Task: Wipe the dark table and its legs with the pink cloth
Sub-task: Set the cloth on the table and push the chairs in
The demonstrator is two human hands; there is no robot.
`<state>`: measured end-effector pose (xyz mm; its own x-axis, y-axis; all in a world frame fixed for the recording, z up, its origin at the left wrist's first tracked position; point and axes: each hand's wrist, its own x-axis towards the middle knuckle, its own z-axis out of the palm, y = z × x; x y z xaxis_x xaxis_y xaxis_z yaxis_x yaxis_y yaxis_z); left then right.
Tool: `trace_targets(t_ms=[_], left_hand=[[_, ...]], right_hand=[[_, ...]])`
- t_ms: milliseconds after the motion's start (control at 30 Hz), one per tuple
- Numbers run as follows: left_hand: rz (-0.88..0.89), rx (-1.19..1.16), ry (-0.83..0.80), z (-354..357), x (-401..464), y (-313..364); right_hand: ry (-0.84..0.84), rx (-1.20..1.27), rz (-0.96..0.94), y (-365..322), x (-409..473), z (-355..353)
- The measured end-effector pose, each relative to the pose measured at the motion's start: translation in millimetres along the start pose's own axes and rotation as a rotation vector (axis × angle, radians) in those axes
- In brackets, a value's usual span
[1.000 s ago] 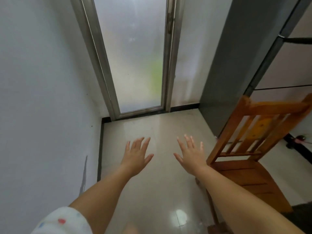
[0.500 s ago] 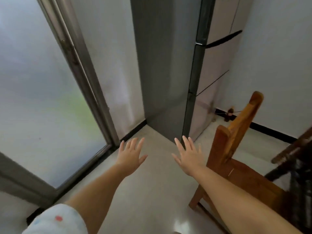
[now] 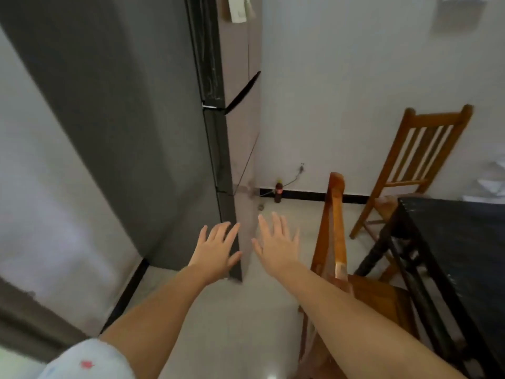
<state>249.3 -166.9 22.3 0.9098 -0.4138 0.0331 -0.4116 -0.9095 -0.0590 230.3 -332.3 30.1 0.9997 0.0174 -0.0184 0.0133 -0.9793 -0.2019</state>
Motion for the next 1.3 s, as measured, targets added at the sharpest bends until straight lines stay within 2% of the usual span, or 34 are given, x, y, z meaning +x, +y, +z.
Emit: trace_targets(t_ms=[100, 233, 467, 567, 633, 700, 767, 833, 933, 1300], left_hand=[[0.123, -0.025, 0.002, 2, 57, -6], [0.409, -0.123, 0.01, 13, 134, 3], [0.958, -0.198, 0.027, -1, 220, 56], [1.154, -0.211, 0.059, -13, 237, 84], [1.271, -0.136, 0.059, -16, 245, 103], [1.349, -0.096, 0.046, -17, 253, 122], [1.39, -0.098, 0.048, -17, 260, 138], [1.383, -0.09, 0.018, -19, 265, 150], [1.369, -0.105, -0.029, -21, 270, 166], [1.341, -0.233, 0.02, -9, 243, 233]], right_hand=[[0.065, -0.024, 0.141, 14, 31, -14], [0.175, -0.027, 0.333, 39, 50, -23], [0.311, -0.016, 0.932, 46, 37, -24], [0.208, -0.059, 1.175, 33, 24, -21], [0.156, -0.087, 1.304, 26, 10, -18], [0.173, -0.08, 1.401, 22, -3, -16], [0.247, -0.04, 1.432, 24, -10, -18], [0.27, -0.013, 1.385, 29, -12, -20], [0.27, -0.018, 1.337, 38, -16, -23], [0.219, -0.107, 1.255, 110, -88, -31]])
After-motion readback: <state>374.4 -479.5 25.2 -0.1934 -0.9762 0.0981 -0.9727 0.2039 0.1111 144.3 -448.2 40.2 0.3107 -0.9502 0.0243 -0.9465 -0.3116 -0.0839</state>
